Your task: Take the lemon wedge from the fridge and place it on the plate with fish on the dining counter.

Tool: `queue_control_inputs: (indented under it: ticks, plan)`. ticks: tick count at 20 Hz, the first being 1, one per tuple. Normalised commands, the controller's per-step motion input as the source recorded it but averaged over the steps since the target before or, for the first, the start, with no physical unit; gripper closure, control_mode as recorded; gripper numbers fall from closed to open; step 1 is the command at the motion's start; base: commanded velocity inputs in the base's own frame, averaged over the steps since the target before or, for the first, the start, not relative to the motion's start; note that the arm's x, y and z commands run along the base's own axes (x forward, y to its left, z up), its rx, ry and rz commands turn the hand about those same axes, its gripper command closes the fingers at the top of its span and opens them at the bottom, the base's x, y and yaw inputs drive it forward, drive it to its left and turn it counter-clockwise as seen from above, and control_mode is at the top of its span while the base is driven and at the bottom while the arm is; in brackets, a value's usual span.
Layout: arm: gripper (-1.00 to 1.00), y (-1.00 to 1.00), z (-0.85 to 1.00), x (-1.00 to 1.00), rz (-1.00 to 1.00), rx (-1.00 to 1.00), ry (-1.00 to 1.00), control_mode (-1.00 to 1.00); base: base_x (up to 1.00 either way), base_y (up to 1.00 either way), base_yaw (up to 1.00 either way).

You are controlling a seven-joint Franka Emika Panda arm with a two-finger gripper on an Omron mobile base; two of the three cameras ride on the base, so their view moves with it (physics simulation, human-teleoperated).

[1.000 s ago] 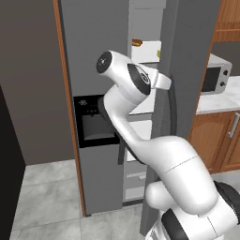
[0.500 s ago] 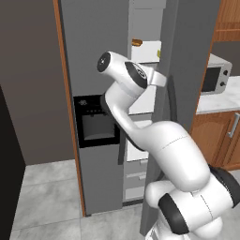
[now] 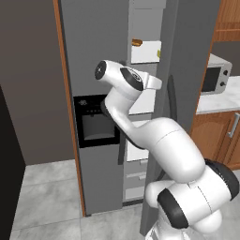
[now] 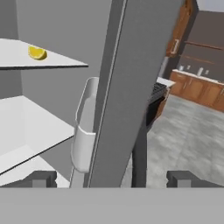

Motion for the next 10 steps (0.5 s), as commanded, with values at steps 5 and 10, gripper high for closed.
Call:
queue_control_inputs:
  ticks: [5,10]
  plan:
    - [-1.00,-0.16,-0.09,0.21,0.00,0.00,0.00,-1.00,0.00,0.00,0.00]
    - [-1.00,-0.30,-0.14,0.27,0.00,0.00,0.00,-1.00,0.00,0.00,0.00]
